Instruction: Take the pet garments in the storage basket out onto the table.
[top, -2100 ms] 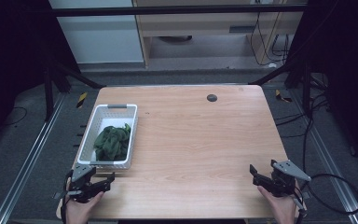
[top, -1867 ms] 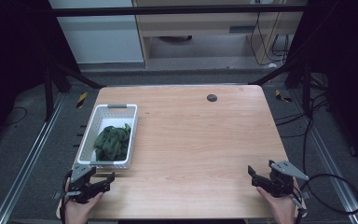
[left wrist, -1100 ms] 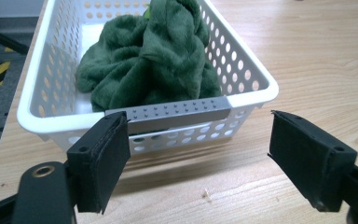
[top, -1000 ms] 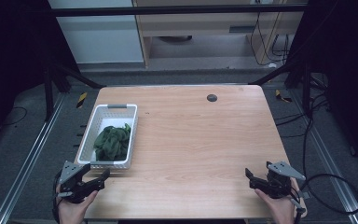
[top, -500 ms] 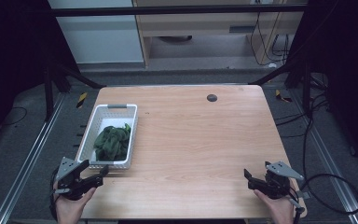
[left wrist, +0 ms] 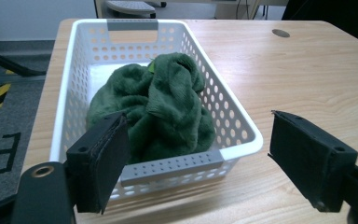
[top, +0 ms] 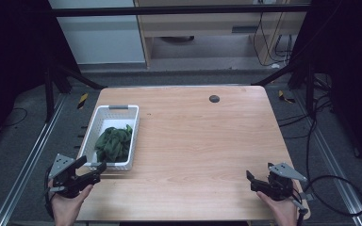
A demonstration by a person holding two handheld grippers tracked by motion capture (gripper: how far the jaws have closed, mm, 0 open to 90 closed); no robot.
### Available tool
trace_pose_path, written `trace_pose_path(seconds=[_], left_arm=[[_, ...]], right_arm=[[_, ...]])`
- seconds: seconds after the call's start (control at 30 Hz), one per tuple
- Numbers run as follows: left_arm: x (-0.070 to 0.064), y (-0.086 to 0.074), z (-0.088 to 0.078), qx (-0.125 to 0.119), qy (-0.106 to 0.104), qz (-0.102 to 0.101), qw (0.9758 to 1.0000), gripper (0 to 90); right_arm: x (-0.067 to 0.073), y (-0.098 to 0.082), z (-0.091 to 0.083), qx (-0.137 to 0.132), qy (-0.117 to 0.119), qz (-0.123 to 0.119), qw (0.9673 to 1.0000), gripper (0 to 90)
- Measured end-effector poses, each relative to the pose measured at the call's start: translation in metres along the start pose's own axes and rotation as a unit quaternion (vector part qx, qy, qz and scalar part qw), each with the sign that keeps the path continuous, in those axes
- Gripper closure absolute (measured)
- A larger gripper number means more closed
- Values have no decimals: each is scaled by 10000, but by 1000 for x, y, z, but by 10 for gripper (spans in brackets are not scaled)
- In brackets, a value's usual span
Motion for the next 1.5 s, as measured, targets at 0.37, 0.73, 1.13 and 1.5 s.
trace_pose_path(seconds=[0.37, 0.73, 1.13, 1.5], left_arm=[[5, 14, 6, -72, 4, 6, 10000, 191], [5, 24, 19, -8, 2, 46, 10000, 191], [5, 34, 29, -16, 12, 76, 10000, 191], [1, 42, 43, 67, -10, 229, 9997, 191]], right_arm=[[2, 1, 0, 8, 5, -23, 10000, 129], [1, 1, 0, -2, 10, -54, 10000, 129], [1, 1, 1, 2, 24, -124, 9999, 128], [1, 1, 2, 10, 36, -137, 9999, 128]])
Point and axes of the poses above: each handheld gripper's, and its own axes: z roughly forward along the jaws, y roughly out of its top, x roughly to its left, the point moved 3 cm from there along z, roughly forward along the jaws, and after that the axes turned 15 degrees about -x, right-handed, at the moved point
